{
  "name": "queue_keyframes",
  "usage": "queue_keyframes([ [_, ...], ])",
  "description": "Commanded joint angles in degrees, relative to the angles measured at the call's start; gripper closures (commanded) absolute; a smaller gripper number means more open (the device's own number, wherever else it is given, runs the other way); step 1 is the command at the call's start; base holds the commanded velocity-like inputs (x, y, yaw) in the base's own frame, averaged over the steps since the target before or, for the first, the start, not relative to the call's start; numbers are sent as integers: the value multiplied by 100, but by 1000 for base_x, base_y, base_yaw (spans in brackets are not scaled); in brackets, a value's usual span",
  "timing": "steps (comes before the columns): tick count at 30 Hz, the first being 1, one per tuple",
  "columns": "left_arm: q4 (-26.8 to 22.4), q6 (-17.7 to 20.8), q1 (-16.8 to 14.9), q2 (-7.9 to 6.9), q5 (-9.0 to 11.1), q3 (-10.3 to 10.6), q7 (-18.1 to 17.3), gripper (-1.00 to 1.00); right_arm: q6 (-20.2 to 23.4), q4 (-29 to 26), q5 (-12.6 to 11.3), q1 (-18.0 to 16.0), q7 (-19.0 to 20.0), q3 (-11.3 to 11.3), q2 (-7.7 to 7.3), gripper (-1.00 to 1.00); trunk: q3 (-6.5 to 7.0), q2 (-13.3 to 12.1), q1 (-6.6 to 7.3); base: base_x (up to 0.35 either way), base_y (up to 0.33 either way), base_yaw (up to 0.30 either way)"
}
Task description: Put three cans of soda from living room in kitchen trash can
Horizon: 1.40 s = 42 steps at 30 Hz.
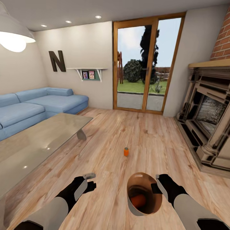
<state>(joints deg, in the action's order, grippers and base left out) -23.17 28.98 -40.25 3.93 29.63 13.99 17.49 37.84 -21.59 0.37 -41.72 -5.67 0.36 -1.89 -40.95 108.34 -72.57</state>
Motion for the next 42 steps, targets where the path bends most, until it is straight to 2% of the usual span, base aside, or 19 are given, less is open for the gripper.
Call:
queue_keyframes([
  [1, 3, 11, 0, 2, 1, 3, -2, -100, -6, -3, -54, -2, 31, -11, 0, 100, 1, 0, 0, 99, -14, 0],
  [13, 14, 47, 1, 60, -1, 48, 61, -100, -5, -3, -54, -2, 31, -10, 1, 100, 1, 0, 0, -118, -58, 0],
  [42, 14, -5, 3, 72, -1, 88, 57, -100, -14, -3, -54, -2, 31, -17, -8, 100, 1, 0, 0, -35, -11, 0],
])
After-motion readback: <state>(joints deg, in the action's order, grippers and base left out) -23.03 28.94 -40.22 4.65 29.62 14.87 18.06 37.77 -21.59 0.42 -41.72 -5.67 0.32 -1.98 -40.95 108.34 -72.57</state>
